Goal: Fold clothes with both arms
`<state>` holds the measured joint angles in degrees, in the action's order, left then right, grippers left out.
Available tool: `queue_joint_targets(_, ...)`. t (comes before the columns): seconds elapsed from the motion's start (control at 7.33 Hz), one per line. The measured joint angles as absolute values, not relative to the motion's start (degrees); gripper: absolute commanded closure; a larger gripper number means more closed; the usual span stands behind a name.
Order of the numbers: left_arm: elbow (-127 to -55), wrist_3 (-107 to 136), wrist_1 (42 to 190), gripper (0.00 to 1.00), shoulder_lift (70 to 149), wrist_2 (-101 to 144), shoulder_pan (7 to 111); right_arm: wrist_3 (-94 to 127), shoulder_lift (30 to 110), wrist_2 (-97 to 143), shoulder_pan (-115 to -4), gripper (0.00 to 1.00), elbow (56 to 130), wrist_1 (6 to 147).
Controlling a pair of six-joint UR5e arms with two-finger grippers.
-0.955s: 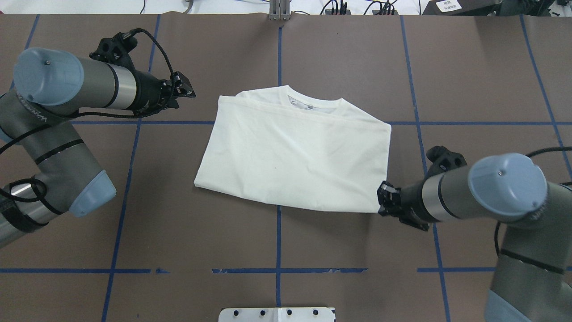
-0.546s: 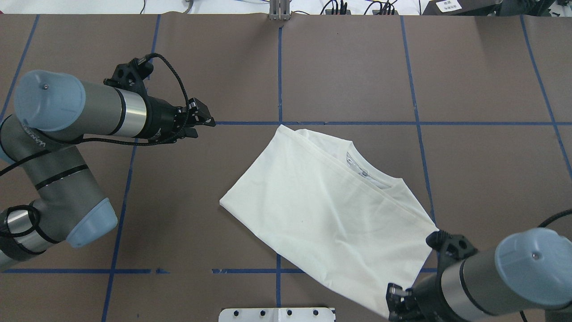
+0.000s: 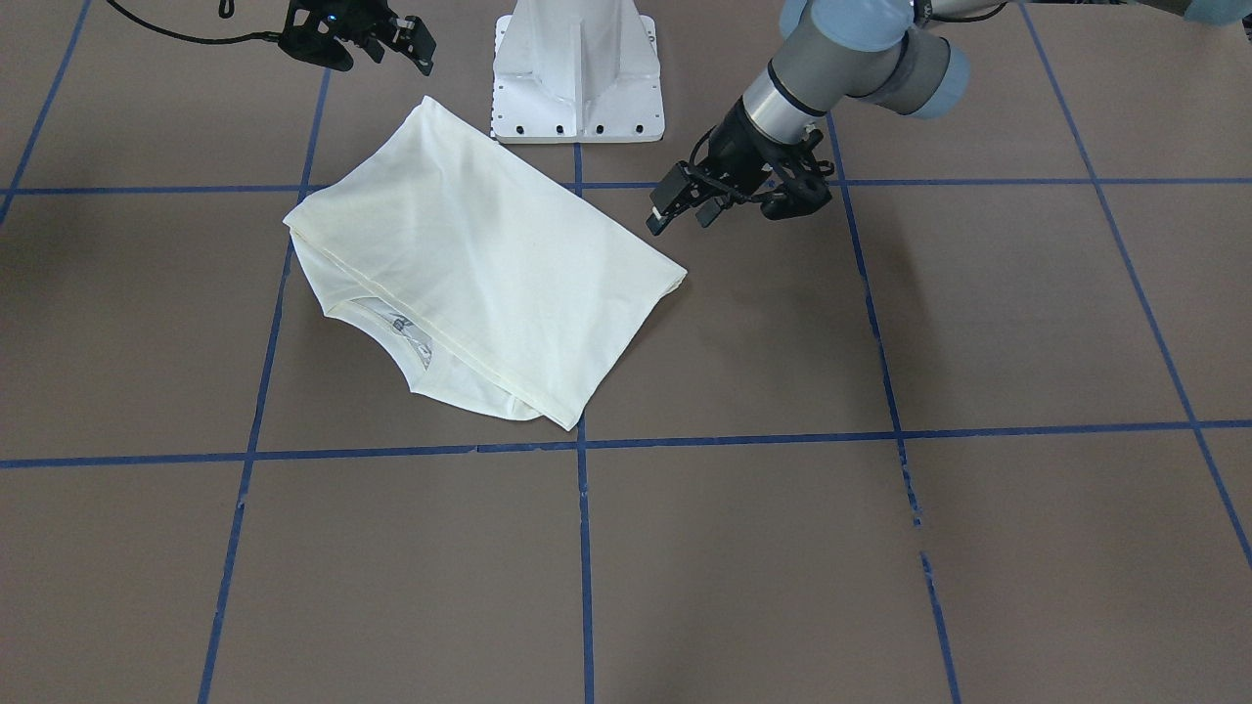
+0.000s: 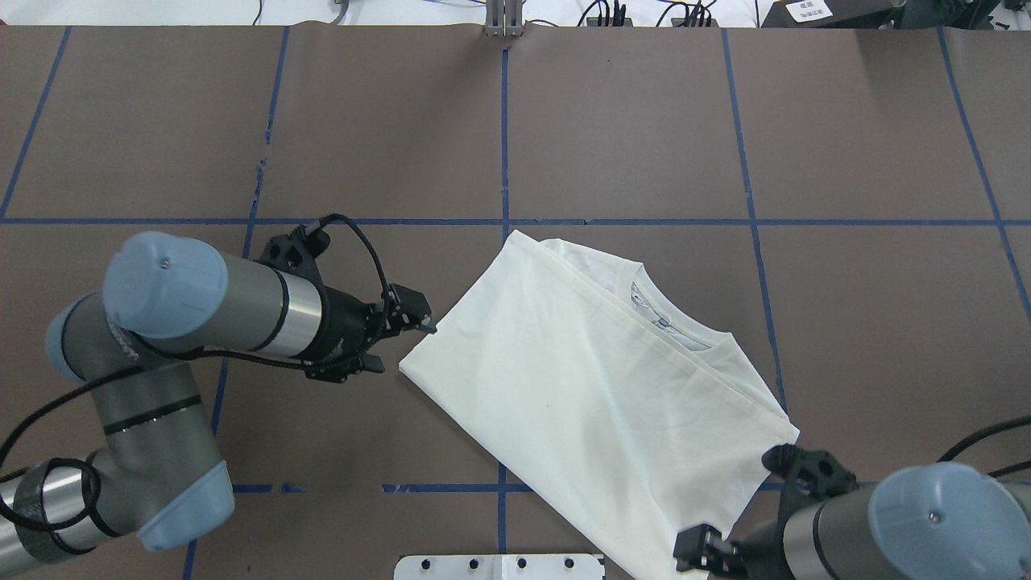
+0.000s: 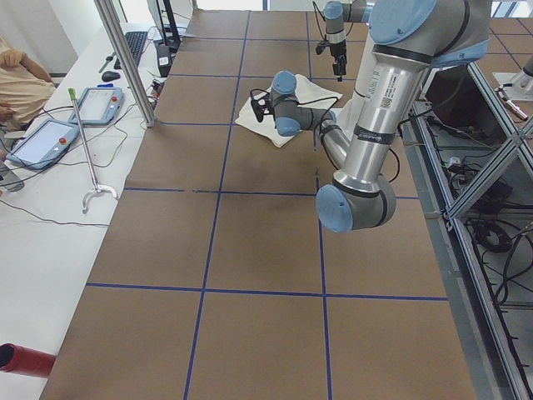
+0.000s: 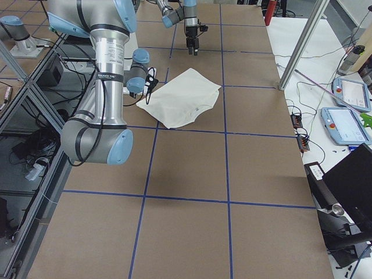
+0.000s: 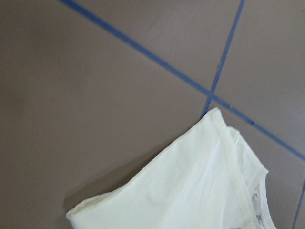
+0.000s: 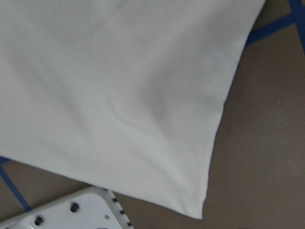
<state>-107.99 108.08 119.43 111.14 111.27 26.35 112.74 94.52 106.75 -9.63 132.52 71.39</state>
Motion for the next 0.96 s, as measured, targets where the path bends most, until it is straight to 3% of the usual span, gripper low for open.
queue_joint_targets(0.27,-106.6,108.7,114.3,0.32,112.4,109.6,22.7,111.3,89.5,106.9,-23.9,0.0,130.8,71.3)
queue_joint_targets(0.68,-103.4,108.5,112.9,0.34,114.1,105.8,22.3,108.5,85.0,107.0,-30.9,0.0,126.1,71.3)
queue_joint_targets(0.96,-101.4,108.4,112.9,0.42,114.6,104.3,22.4,108.3,84.3,107.0,-31.2,0.0,124.5,71.0)
